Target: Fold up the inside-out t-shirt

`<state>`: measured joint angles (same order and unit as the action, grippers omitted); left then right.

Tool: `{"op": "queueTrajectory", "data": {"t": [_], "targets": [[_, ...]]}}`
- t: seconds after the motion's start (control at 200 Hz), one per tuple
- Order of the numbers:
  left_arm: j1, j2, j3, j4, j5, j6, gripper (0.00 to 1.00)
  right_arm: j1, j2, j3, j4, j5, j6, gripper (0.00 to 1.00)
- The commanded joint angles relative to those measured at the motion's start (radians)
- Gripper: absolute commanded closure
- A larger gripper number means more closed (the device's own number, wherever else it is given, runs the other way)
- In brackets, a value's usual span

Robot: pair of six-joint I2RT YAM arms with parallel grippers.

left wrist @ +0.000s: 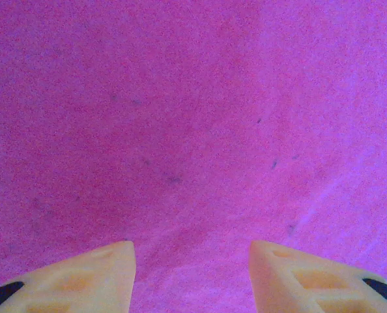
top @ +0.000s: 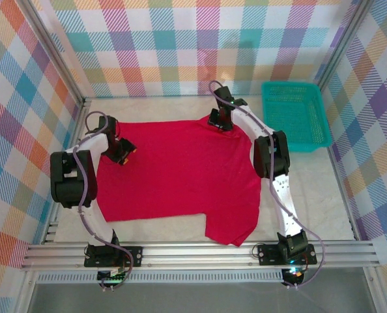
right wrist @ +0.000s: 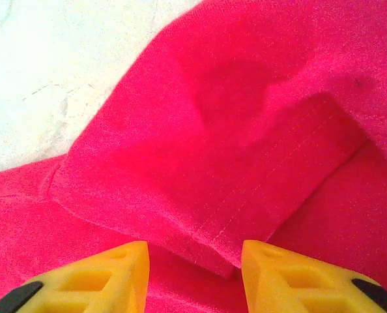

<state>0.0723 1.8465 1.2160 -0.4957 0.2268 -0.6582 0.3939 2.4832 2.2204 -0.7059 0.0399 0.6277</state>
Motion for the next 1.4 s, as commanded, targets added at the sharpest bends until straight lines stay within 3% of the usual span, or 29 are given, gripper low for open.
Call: {"op": "queueTrajectory", "data": {"t": [0.0,0.34,0.49,0.57,0.67,0.975,1.165,1.235,1.265,1.27,1.275,1.29,1.3,1.32,1.395], "targets": [[-0.011,0.013,0.036,-0.033,0.015,0.009,0.50,0.000,0.037,0.041,-0.039,-0.014,0.038,0.58],[-0.011,0.028,0.050,-0.041,0.015,0.016,0.50,-0.004,0.018,0.004,-0.028,-0.003,0.044,0.50],[-0.011,0.023,0.057,-0.044,0.013,0.019,0.50,-0.004,0.052,0.046,-0.017,0.000,0.049,0.65],[-0.011,0.026,0.059,-0.050,0.013,0.020,0.50,-0.008,0.080,0.087,-0.027,0.024,0.050,0.83],[-0.012,0.031,0.060,-0.052,0.016,0.021,0.50,-0.013,0.095,0.132,-0.039,0.028,0.055,0.96],[-0.011,0.039,0.058,-0.061,0.006,0.032,0.50,-0.015,0.078,0.254,0.059,0.071,-0.002,0.97],[-0.011,0.023,0.012,-0.076,0.013,0.055,0.51,-0.030,0.213,0.391,0.367,0.025,-0.142,0.96],[-0.011,0.012,-0.010,-0.072,0.011,0.057,0.51,-0.030,0.281,0.463,0.447,0.016,-0.179,0.82],[-0.011,0.010,-0.012,-0.075,0.011,0.057,0.51,-0.030,0.314,0.507,0.462,0.012,-0.187,0.61],[-0.011,0.010,-0.012,-0.077,0.010,0.057,0.51,-0.030,0.314,0.507,0.462,0.012,-0.187,0.61],[-0.011,0.010,-0.012,-0.078,0.010,0.058,0.51,-0.030,0.323,0.522,0.459,0.010,-0.188,0.54],[-0.011,0.009,-0.010,-0.083,0.009,0.059,0.51,-0.031,0.330,0.535,0.454,0.008,-0.190,0.46],[-0.011,0.008,-0.008,-0.085,0.009,0.060,0.51,-0.033,0.339,0.555,0.441,0.005,-0.191,0.36],[-0.011,0.007,-0.005,-0.092,0.009,0.062,0.51,-0.032,0.346,0.574,0.422,0.000,-0.188,0.27],[-0.011,-0.006,0.001,-0.097,0.003,0.058,0.51,-0.033,0.325,0.567,0.351,-0.016,-0.184,0.15]]}}
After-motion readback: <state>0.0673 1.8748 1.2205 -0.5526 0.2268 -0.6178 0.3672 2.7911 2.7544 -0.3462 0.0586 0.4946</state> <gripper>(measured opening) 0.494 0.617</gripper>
